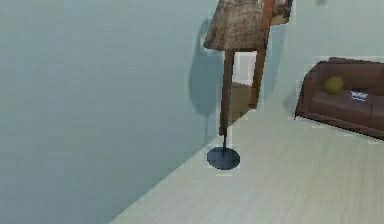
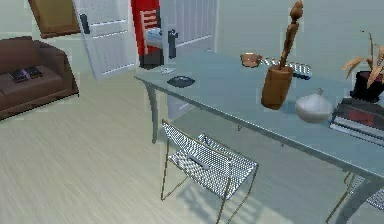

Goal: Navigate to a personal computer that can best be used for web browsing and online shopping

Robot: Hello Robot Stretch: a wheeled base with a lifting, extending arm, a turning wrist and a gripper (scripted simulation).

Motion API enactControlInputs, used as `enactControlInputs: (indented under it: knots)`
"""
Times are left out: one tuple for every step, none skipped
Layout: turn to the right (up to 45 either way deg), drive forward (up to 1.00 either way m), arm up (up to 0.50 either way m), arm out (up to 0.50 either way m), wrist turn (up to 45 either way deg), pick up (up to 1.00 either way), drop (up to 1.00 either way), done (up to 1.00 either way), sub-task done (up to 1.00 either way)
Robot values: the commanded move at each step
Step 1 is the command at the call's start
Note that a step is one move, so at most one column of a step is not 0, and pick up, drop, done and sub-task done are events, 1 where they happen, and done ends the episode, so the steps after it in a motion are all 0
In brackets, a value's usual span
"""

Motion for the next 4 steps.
enactControlInputs:
  knots:
    - [3.0,0.0,0.0,0.0,0.0,0.0,0.0,0.0,0.0]
    - [0.0,0.15,0.0,0.0,0.0,0.0,0.0,0.0,0.0]
    - [45.0,0.0,0.0,0.0,0.0,0.0,0.0,0.0,0.0]
    - [6.0,0.0,0.0,0.0,0.0,0.0,0.0,0.0,0.0]
